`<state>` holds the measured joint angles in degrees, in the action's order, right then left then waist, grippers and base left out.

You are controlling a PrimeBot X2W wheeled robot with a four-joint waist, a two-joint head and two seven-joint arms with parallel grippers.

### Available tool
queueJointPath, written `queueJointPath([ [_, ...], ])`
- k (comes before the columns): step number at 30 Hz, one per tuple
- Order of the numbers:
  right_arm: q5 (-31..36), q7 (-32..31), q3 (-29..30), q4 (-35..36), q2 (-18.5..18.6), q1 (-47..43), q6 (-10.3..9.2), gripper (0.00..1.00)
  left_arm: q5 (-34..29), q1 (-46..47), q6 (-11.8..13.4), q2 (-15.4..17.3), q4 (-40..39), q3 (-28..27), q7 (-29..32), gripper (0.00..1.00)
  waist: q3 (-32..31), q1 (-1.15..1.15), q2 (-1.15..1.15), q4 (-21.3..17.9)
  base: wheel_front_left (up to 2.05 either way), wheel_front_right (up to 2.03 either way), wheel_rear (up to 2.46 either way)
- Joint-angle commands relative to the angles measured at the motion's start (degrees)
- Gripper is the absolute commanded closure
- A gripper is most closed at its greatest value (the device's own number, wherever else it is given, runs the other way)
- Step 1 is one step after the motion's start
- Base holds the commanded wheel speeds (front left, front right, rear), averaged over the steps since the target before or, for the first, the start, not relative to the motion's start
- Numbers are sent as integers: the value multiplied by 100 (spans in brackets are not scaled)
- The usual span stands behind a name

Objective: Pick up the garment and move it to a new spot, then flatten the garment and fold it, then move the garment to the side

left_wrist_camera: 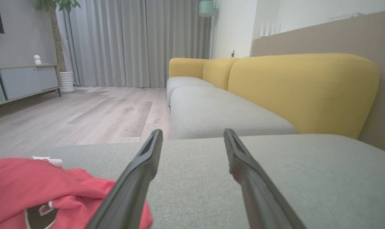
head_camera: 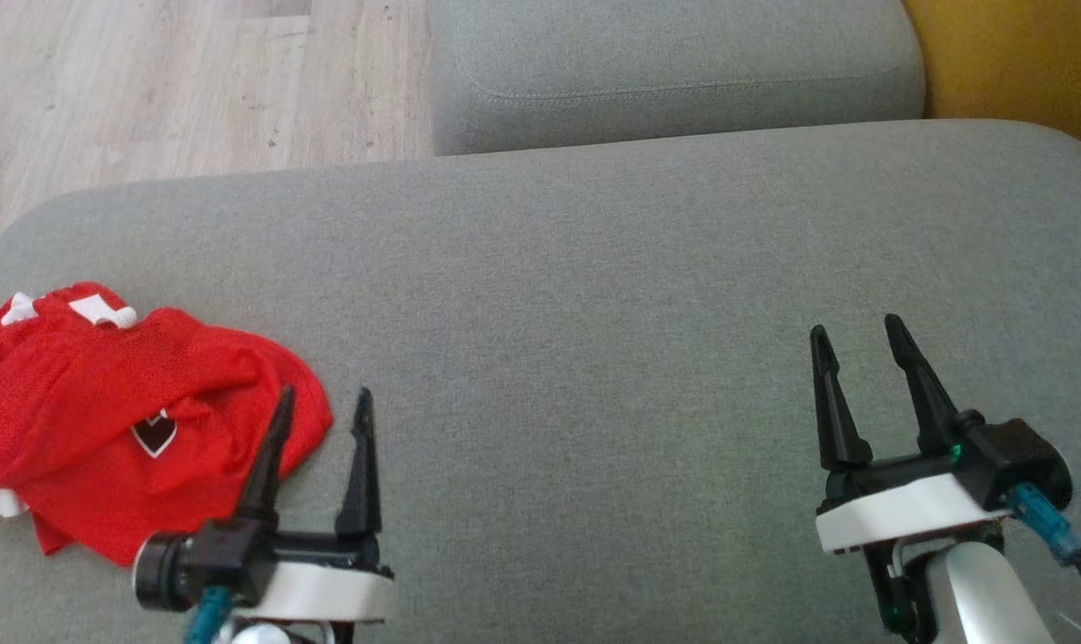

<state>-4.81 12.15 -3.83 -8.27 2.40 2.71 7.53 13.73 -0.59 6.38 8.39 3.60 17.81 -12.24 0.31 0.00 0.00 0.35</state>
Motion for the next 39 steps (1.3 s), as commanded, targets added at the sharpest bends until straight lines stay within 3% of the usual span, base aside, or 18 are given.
queueJointPath([
  [1, -39, 86, -172, 174, 44, 104, -4, 0, 24, 136, -47, -76, -246, -285, -77, 0, -3, 0, 0, 3, 0, 0, 0],
  [7, -693, 187, -327, 130, 46, 3, -4, 0, -106, -16, -622, -345, -213, -711, -178, 0, -31, 0, 0, 4, 0, 0, 0],
  [15, -923, 285, -545, -131, 48, -51, -4, 0, -445, -122, -1042, -516, 64, -1005, -275, 0, -64, 0, 0, -5, 0, 0, 0],
  [26, -1217, 285, -538, -204, 48, 6, -4, 0, -502, -101, -1189, -549, 297, -1117, -275, 0, -50, 0, 0, -11, 0, 0, 0],
  [39, -1289, 285, -634, -203, 48, -17, -4, 0, -414, -68, -1129, -550, 288, -1087, -275, 0, -94, 0, 0, 215, 0, 0, 0],
])
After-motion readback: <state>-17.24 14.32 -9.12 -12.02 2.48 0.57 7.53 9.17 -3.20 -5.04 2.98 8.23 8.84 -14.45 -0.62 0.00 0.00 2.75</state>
